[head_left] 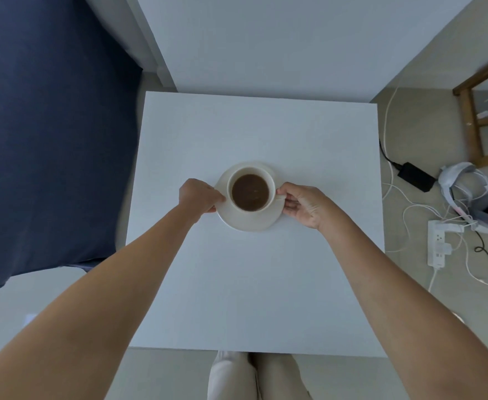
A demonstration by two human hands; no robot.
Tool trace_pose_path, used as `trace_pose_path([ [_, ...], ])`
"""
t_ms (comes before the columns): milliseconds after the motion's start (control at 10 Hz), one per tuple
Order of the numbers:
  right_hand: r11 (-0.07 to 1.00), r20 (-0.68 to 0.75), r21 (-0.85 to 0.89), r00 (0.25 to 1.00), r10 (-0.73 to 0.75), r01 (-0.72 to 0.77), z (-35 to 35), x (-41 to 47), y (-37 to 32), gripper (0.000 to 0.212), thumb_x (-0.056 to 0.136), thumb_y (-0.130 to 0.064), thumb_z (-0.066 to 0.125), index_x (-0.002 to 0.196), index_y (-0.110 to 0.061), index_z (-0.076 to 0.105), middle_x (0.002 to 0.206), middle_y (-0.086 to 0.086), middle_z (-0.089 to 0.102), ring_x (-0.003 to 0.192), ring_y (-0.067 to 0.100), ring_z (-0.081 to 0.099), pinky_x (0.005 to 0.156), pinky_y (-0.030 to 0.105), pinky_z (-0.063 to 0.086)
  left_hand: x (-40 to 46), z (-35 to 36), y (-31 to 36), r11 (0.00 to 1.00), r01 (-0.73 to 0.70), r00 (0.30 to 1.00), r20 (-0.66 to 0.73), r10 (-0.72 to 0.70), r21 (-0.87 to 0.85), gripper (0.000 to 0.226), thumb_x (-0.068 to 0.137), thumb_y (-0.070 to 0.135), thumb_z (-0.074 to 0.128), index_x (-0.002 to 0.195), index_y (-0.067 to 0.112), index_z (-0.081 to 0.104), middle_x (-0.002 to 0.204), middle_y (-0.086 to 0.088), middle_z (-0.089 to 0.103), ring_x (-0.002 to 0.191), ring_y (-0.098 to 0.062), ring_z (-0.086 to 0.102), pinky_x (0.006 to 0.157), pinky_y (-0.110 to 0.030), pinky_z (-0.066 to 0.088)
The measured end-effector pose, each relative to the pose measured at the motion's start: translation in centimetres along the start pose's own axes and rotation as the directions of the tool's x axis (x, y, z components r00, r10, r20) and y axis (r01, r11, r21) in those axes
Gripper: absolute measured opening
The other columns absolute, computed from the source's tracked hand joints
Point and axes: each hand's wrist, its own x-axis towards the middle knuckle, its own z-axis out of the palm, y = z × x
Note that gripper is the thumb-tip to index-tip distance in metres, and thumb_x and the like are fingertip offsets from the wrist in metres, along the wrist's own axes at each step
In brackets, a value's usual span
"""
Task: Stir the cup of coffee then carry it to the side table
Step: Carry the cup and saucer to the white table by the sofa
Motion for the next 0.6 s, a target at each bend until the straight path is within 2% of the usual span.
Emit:
trace_pose_path([
  [100,1.000,-0.017,0.003,1.000,-0.007,0.007,0.0,0.1,-0.1,0.008,0.075,0.002,0.063,0.071,-0.005,0.063,0.074,0.011,0.061,0.071,0.021,0.061,0.083,0.031,0.053,0.1,0.1,-0.3,0.998,-0.045,0.999,-0.019,0.046,0.040,0.017,0.063,0.004,0.078,0.063,0.009,0.062,0.076,-0.008,0.069,0.069,-0.025,0.073,0.073,-0.033,0.061],
  [200,1.000,-0.039,-0.020,0.999,-0.004,0.003,0.0,0.0,0.0,0.008,0.073,0.000,0.065,0.070,-0.006,0.063,0.073,0.011,0.061,0.068,0.019,0.060,0.077,0.029,0.055,0.1,0.1,-0.5,0.995,-0.070,0.996,-0.051,0.073,0.070,0.024,0.062,0.005,0.078,0.061,0.012,0.056,0.070,-0.004,0.067,0.069,-0.022,0.072,0.075,-0.035,0.061],
  [300,0.995,-0.088,-0.096,0.996,-0.002,-0.007,0.1,-0.1,0.0,0.014,0.071,-0.005,0.068,0.066,-0.013,0.057,0.068,0.005,0.046,0.061,0.013,0.042,0.060,0.020,0.051,0.1,0.2,-0.5,0.995,-0.076,0.995,-0.056,0.080,0.067,0.025,0.063,0.004,0.076,0.061,0.013,0.053,0.069,-0.003,0.064,0.072,-0.023,0.072,0.076,-0.037,0.060],
  [400,0.991,-0.115,-0.135,0.993,-0.003,-0.012,0.2,-0.5,-0.1,0.019,0.069,-0.009,0.070,0.064,-0.017,0.054,0.066,0.003,0.035,0.061,0.013,0.031,0.062,0.020,0.044,-0.4,0.1,-0.3,0.986,-0.089,0.994,-0.057,0.098,0.142,0.013,0.067,0.003,0.067,0.063,0.010,0.057,0.066,-0.005,0.064,0.071,-0.025,0.070,0.073,-0.034,0.060],
  [500,0.987,-0.116,-0.158,0.992,-0.046,0.027,0.3,-0.8,-0.2,0.015,0.070,-0.010,0.071,0.069,-0.015,0.057,0.071,0.004,0.041,0.066,0.013,0.039,0.071,0.022,0.047,-1.3,-0.3,0.2,0.943,-0.136,0.989,-0.018,0.148,0.303,0.005,0.067,0.006,0.054,0.063,0.009,0.054,0.060,-0.005,0.055,0.056,-0.022,0.054,0.050,-0.023,0.045],
  [600,0.940,-0.186,-0.333,0.973,-0.137,0.069,0.9,-2.1,-0.4,0.021,0.074,-0.016,0.070,0.089,0.000,0.067,0.084,0.009,0.059,0.083,0.018,0.055,0.098,0.036,0.045,-2.9,-0.6,0.7,0.870,-0.174,0.984,0.041,0.175,0.461,0.021,0.072,0.010,0.050,0.057,0.015,0.036,0.056,0.003,0.038,0.046,-0.013,0.035,0.042,-0.019,0.027],
])
